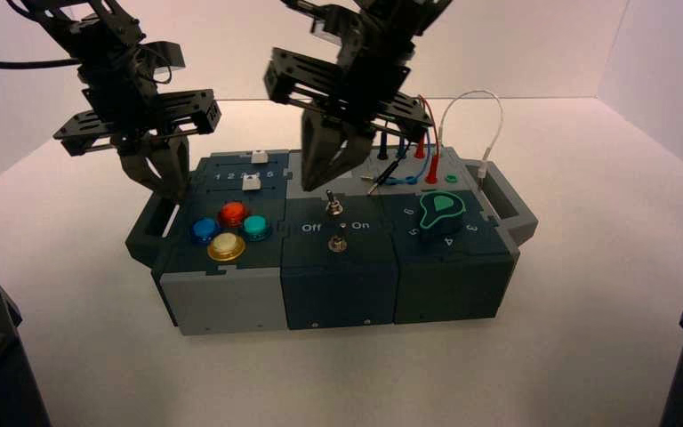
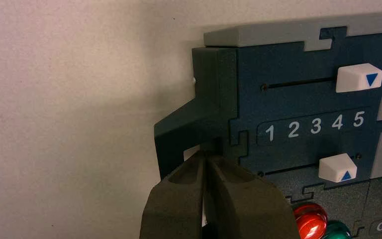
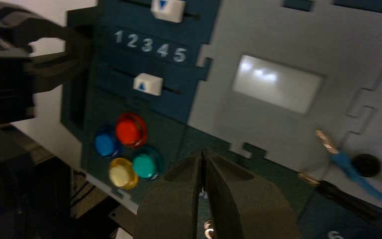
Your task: Flip the top switch on with the right gripper.
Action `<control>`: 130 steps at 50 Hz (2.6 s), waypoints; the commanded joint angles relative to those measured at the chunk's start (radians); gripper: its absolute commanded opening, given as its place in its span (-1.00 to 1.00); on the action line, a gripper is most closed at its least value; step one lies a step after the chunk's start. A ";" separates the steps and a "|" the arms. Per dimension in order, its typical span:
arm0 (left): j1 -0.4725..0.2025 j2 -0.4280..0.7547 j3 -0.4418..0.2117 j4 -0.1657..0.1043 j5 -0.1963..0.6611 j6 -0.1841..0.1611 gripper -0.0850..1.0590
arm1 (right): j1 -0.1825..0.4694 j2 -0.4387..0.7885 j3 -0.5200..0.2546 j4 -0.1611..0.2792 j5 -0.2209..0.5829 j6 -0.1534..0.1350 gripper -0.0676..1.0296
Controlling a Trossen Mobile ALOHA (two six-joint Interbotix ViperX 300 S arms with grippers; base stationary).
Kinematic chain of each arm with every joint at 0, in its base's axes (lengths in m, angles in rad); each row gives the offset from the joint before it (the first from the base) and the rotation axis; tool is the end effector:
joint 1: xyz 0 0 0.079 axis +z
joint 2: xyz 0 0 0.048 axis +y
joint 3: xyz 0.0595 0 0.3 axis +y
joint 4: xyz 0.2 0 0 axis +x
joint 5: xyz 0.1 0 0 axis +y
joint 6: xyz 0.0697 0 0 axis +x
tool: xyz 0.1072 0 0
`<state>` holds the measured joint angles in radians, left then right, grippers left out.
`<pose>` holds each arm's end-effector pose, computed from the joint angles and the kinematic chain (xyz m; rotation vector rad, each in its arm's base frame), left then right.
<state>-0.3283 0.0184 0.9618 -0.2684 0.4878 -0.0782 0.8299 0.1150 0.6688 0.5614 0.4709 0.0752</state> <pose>0.2321 -0.1023 0.0024 -0.1059 1.4953 -0.1356 0.2180 0.3016 0.0470 0.1112 1.4023 0.5517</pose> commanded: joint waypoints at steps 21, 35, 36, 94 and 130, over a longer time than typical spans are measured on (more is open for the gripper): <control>-0.005 0.037 -0.002 0.012 -0.029 0.032 -0.91 | 0.002 -0.026 0.021 0.000 -0.015 0.005 -0.92; -0.005 0.038 -0.003 0.014 -0.029 0.032 -0.91 | 0.003 -0.028 -0.002 0.005 -0.021 0.005 -0.92; -0.005 0.038 -0.003 0.014 -0.029 0.034 -0.91 | 0.003 -0.028 -0.005 0.006 -0.020 0.005 -0.92; -0.005 0.038 -0.006 0.017 -0.029 0.035 -0.91 | 0.020 -0.051 0.064 0.044 -0.023 0.008 -0.92; -0.005 0.040 -0.006 0.018 -0.026 0.040 -0.91 | -0.031 -0.071 0.091 0.028 -0.037 0.008 -0.92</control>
<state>-0.3298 0.0230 0.9587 -0.2654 0.4878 -0.0767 0.8283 0.0552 0.7578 0.5998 0.4403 0.0767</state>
